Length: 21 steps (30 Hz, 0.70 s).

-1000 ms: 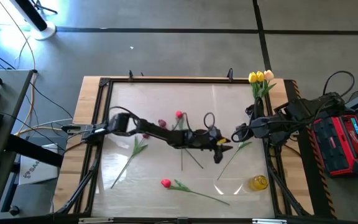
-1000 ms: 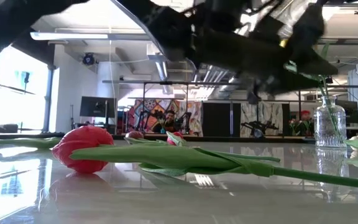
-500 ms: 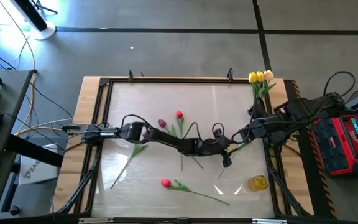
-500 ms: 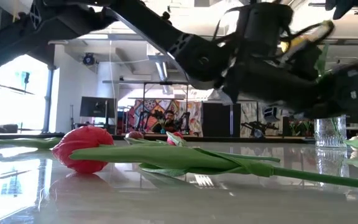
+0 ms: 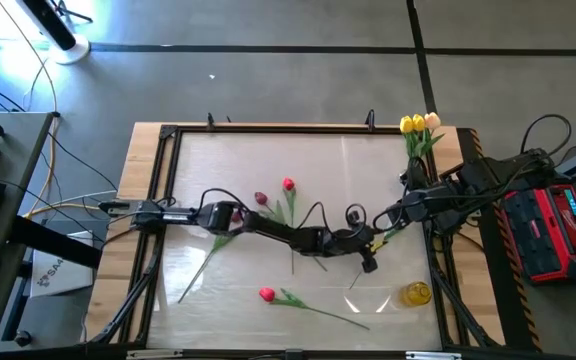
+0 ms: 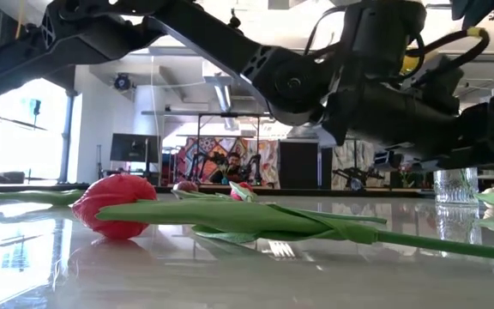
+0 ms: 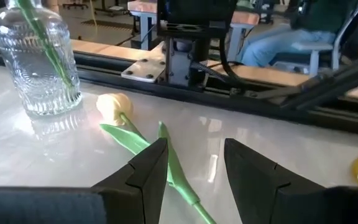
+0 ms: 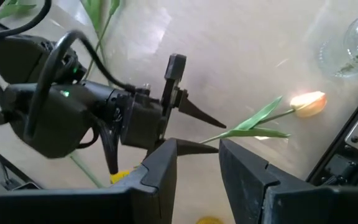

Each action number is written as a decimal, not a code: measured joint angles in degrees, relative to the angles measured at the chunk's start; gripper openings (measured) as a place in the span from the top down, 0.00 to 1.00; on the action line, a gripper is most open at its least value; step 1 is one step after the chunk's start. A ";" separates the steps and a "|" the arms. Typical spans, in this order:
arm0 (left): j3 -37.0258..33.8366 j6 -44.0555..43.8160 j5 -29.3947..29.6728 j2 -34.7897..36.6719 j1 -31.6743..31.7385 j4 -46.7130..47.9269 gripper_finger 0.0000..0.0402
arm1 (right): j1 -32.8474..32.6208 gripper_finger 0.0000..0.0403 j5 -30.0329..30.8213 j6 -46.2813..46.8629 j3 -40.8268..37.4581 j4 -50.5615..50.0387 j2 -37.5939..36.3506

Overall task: Sort flowers into vase by color
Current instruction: Put the white tulip into the transparent vase

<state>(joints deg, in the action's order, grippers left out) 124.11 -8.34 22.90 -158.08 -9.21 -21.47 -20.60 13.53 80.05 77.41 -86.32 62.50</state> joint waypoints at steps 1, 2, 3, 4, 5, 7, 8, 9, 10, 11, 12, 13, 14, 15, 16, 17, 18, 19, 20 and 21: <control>0.01 0.96 0.26 0.00 -0.12 0.42 0.63 | 0.00 0.73 -0.01 0.24 0.00 0.10 0.00; 0.01 1.41 0.57 0.00 -0.27 0.62 0.63 | 0.00 0.73 -0.01 0.55 0.00 0.18 0.00; 0.01 1.12 0.75 0.00 -0.35 0.98 0.63 | 0.00 0.73 -0.01 0.63 0.00 0.23 0.00; 0.01 -0.04 0.71 0.00 -0.42 1.41 0.63 | 0.00 0.73 -0.01 0.68 0.00 0.39 0.00; 0.01 -1.35 0.69 0.00 -0.46 1.87 0.63 | 0.00 0.73 -0.01 0.68 0.00 0.64 0.04; 0.01 -2.82 0.75 0.00 -0.59 2.89 0.63 | 0.00 0.73 -0.01 0.70 0.00 1.01 0.10; 0.01 -3.16 0.79 0.00 -0.63 3.45 0.63 | 0.00 0.73 -0.01 0.70 0.00 1.21 0.11; 0.01 -3.56 0.79 0.00 -0.62 3.65 0.63 | -0.01 0.73 -0.01 0.70 0.00 1.45 0.11; 0.01 -4.01 0.62 0.00 -0.63 3.92 0.63 | -0.01 0.73 -0.01 0.70 0.00 1.70 0.11; 0.01 -4.69 0.15 0.00 -0.61 4.04 0.63 | 0.00 0.73 -0.01 0.70 0.00 2.01 0.11; 0.01 -5.39 -0.07 0.00 -0.63 4.09 0.63 | 0.00 0.73 -0.01 0.70 0.00 2.38 0.11; 0.01 -5.95 -0.08 -0.03 -0.63 4.19 0.63 | 0.00 0.73 -0.01 0.70 0.00 2.68 0.11; 0.01 -6.26 -0.09 -0.49 -0.62 3.52 0.63 | 0.00 0.73 -0.01 0.70 0.00 2.96 0.11; 0.03 -6.43 -0.16 -1.08 -0.63 2.25 0.63 | 0.00 0.73 -0.01 0.67 0.00 3.29 0.11; 0.03 -6.53 -0.51 -1.59 -0.61 1.31 0.63 | 0.00 0.73 -0.01 0.57 0.00 3.59 0.11; -0.01 -6.75 -1.13 -2.18 -0.52 1.03 0.63 | 0.00 0.73 -0.01 0.50 0.00 3.72 0.11; 0.00 -7.53 -1.43 -2.69 -0.50 1.02 0.63 | 0.08 0.73 -0.01 0.48 0.00 3.73 0.11; 0.02 -7.75 -1.45 -3.05 -0.50 1.08 0.63 | 0.26 0.73 -0.01 0.44 0.00 3.71 0.11; 0.11 -7.82 -1.48 -3.27 -0.52 0.80 0.63 | 0.45 0.73 -0.03 -0.04 0.00 3.73 0.11; 0.18 -7.85 -1.58 -3.40 -0.52 0.46 0.63 | 0.64 0.73 -0.07 -0.36 0.00 3.75 0.11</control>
<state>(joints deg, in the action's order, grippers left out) 124.29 -16.19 21.32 -161.48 -9.74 -21.00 -19.96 13.46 79.69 77.41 -82.56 62.61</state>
